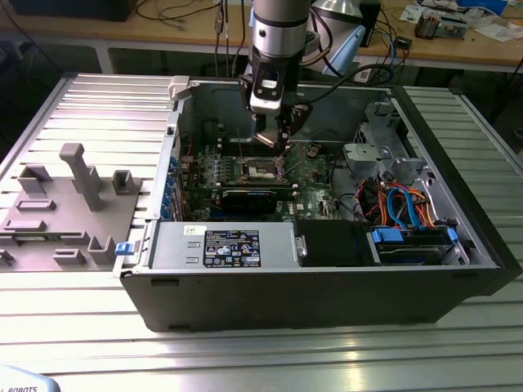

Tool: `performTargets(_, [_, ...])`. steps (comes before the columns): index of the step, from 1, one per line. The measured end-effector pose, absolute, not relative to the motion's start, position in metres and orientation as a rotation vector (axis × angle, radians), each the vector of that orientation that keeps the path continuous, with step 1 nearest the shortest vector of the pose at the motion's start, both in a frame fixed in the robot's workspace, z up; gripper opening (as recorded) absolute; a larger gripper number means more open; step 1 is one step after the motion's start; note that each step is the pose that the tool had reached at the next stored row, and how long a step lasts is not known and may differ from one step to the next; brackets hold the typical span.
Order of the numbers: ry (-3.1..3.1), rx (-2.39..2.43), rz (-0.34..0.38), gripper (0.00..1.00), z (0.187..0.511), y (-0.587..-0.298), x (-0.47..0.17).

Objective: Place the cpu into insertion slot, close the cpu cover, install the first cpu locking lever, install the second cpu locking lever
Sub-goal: 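Place the cpu into insertion slot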

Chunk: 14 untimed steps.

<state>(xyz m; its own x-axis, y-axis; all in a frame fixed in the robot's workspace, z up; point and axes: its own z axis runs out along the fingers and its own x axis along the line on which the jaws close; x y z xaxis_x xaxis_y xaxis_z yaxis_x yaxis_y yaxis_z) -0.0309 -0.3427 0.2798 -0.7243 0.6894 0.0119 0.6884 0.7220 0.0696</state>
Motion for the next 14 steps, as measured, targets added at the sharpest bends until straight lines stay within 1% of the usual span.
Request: performTargets(14, [2.878, 1.214, 0.107, 0.55, 0.2792, -0.3427, -0.0309])
